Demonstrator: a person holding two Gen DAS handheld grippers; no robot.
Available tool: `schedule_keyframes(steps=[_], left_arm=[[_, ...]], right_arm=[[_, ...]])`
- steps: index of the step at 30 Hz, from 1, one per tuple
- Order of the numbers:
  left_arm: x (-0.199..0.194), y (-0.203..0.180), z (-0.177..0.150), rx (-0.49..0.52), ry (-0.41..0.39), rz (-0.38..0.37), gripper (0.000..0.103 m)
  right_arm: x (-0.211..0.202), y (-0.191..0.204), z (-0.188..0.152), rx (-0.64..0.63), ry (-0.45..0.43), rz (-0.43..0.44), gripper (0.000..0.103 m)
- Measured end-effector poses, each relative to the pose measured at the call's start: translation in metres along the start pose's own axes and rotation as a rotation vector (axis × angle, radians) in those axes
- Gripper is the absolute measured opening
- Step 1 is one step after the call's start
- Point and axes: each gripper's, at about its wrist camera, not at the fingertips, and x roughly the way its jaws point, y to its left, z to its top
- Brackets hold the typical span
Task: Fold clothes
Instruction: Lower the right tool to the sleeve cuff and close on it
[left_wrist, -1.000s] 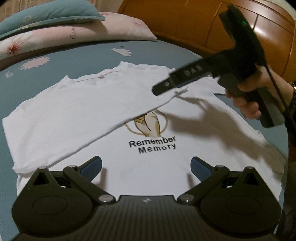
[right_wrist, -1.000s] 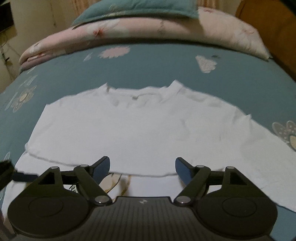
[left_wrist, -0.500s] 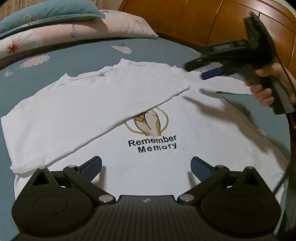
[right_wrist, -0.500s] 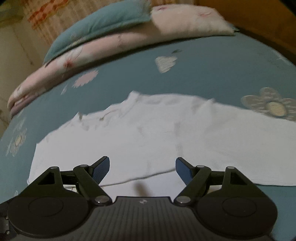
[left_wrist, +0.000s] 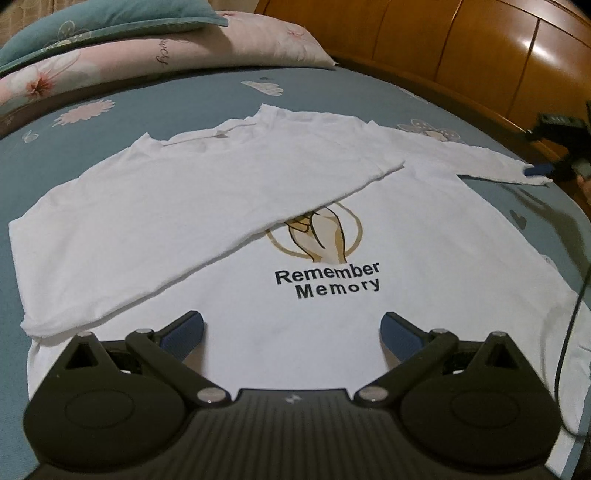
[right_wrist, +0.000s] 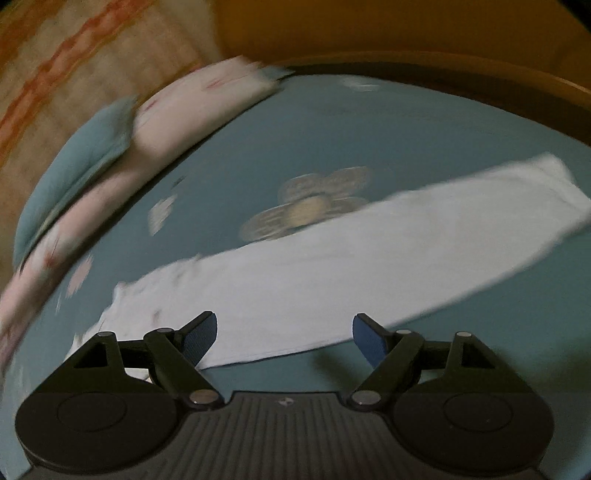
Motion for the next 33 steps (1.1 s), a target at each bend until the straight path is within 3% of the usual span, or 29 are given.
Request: schedule_keyframes(steps=[6, 13, 25, 27, 29, 33], left_arm=[[0.002, 0.003, -0.001, -0.015, -0.003, -0.012, 0.102], [0.004, 0.001, -0.003, 0.006, -0.002, 0.007, 0.102], [0.006, 0.001, -0.004, 0.016, -0.007, 0.020, 0.102], [0.007, 0.000, -0.004, 0.021, -0.009, 0.025, 0.102], [0.007, 0.001, -0.004, 0.022, -0.010, 0.025, 0.102], [0.007, 0.000, -0.003, 0.020, -0.008, 0.029, 0.102]], right_arm=[[-0.017, -0.093, 0.009, 0.269, -0.082, 0.008, 0.084], [-0.020, -0.151, 0.006, 0.444, -0.165, 0.076, 0.084], [-0.015, -0.192, 0.025, 0.533, -0.325, 0.064, 0.084], [-0.012, -0.195, 0.028, 0.546, -0.341, 0.082, 0.088], [-0.008, -0.193, 0.031, 0.531, -0.345, 0.096, 0.094], [-0.004, -0.174, 0.026, 0.484, -0.301, 0.121, 0.094]])
